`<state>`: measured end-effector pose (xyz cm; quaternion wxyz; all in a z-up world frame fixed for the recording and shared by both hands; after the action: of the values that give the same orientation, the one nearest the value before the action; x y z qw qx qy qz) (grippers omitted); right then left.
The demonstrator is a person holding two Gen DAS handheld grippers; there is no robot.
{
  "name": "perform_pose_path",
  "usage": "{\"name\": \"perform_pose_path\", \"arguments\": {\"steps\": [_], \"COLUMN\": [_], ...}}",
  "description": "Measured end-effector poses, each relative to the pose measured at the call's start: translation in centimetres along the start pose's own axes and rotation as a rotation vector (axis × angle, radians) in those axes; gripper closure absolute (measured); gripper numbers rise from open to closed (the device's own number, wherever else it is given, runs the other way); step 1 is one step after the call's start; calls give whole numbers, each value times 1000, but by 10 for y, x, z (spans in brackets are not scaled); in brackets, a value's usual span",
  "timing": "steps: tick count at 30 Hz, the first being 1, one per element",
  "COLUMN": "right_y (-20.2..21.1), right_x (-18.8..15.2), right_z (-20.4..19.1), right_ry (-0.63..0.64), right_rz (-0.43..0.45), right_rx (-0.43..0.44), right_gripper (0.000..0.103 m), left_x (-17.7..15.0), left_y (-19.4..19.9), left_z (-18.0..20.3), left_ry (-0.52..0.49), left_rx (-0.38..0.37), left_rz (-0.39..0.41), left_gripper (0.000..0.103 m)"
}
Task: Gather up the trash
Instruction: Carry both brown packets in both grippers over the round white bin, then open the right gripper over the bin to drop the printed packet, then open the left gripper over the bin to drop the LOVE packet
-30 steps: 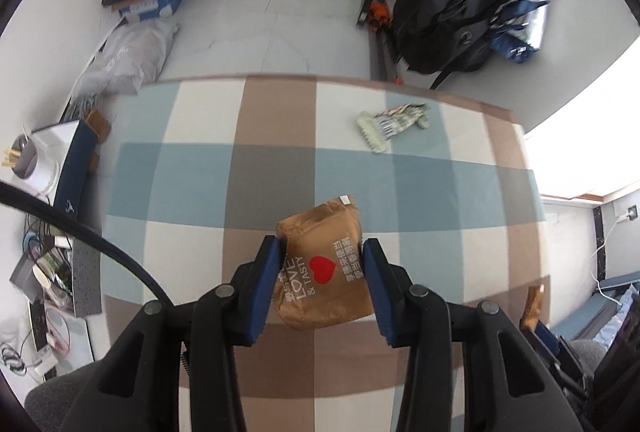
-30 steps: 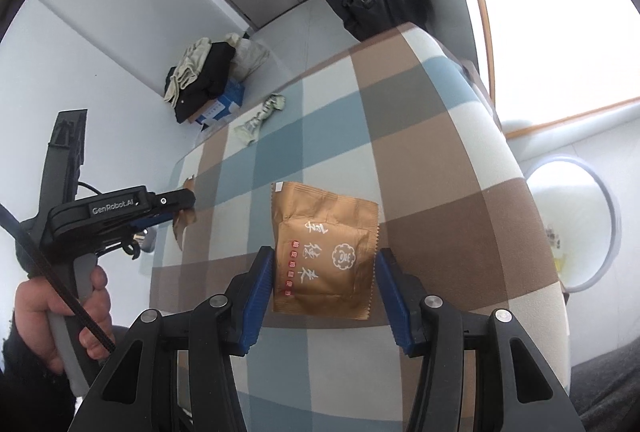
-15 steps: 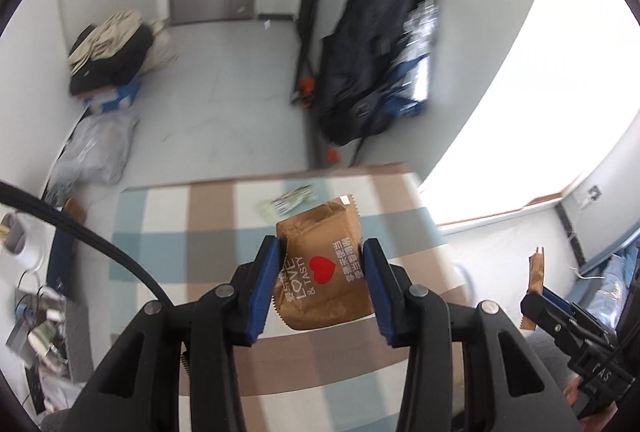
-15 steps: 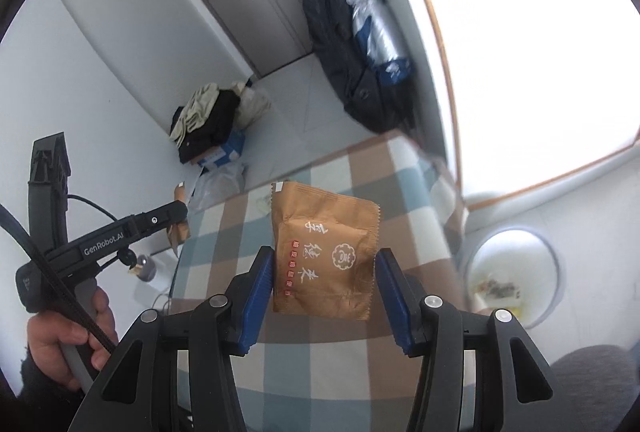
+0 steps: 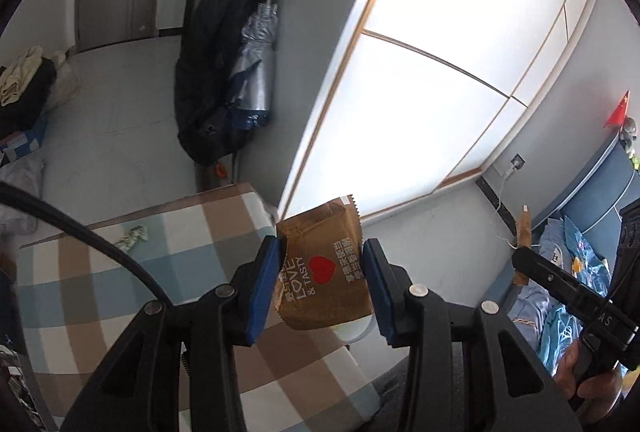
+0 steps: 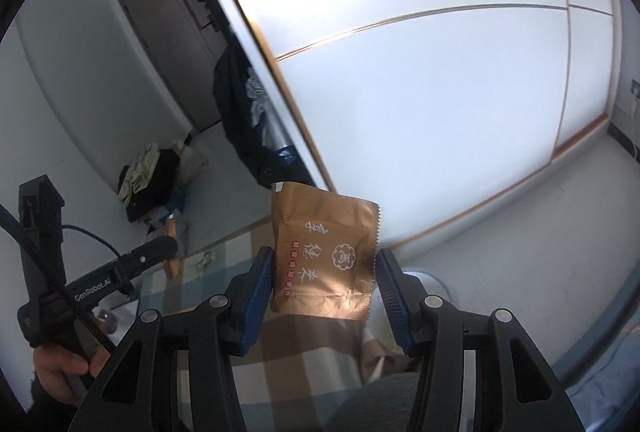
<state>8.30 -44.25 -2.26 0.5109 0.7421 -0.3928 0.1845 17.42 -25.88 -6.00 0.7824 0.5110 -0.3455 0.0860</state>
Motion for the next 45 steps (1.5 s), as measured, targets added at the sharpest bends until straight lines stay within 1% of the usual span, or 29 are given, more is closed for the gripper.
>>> {"name": "perform_pose_path", "arguments": {"steps": [4, 7, 10, 13, 16, 18, 20, 22, 23, 24, 25, 26, 27, 29, 31, 34, 37, 39, 42, 43, 45], "right_y": [-15, -38, -71, -115, -153, -174, -194, -208, -214, -219, -221, -221, -221, -217, -211, -195, -173, -162, -143, -139, -128], "right_x": [-3, -12, -29, -53, -76, -91, -104, -117, -122, -127, -128, -130, -132, -133, -135, -142, -147, -146, -142, -139, -133], "right_z": [45, 75, 104, 134, 156, 160, 160, 163, 165, 165, 165, 166, 169, 176, 180, 198, 217, 226, 239, 241, 245], "right_ry": [-47, -67, -93, -102, -156, -182, -168, -164, -175, -190, -199, -205, -209, -219, -227, -230, -248, -272, -315, -328, -358], "right_rz": [-31, -89, -162, -256, -340, -389, -455, -503, -523, -538, -545, -551, -553, -546, -542, -544, -517, -493, -440, -424, -387], "right_rx": [-54, -75, -66, -74, -43, 2, 37, 60, 76, 102, 124, 136, 131, 139, 128, 80, 30, 4, -35, -40, -44], "right_gripper": [52, 52, 52, 52, 52, 52, 51, 45, 40, 38, 38, 34, 29, 24, 24, 24, 24, 24, 24, 24, 24], "left_x": [-2, -9, -14, -19, -24, -27, -30, -32, -35, -36, -37, -38, -39, -45, -50, -57, -63, -67, -72, -73, -74], "left_y": [-32, -59, -80, -102, -121, -133, -146, -161, -168, -171, -176, -181, -185, -193, -199, -205, -209, -214, -220, -221, -225], "left_z": [25, 39, 47, 52, 57, 59, 60, 63, 64, 67, 69, 72, 74, 78, 83, 92, 100, 101, 102, 102, 102], "left_ry": [-12, -18, -28, -31, -35, -39, -35, -29, -28, -27, -27, -27, -26, -14, -21, -46, -51, -52, -34, -34, -36], "left_rx": [-32, -49, -46, -36, -29, -22, -14, -8, -2, -4, -7, -7, -8, -15, -10, -10, -19, -12, -9, 0, 15], "left_rz": [-57, -111, -152, -196, -237, -259, -285, -319, -338, -350, -359, -370, -383, -421, -454, -484, -512, -537, -570, -575, -581], "left_gripper": [65, 65, 65, 65, 65, 65, 65, 65, 65, 65, 65, 65, 65, 65, 65, 65, 65, 65, 61, 59, 50]}}
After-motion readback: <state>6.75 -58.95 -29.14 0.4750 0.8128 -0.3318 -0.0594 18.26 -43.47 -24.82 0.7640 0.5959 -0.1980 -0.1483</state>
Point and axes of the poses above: each gripper's, at about its wrist camera, not at the fingertips, and y roughly against the way its jaws point, z to its right, x to its top, the point moved 9 cm from there along -y, roughly the way its jaws point, and after that the axes turned 8 degrees about x, right-handed, at the moved point
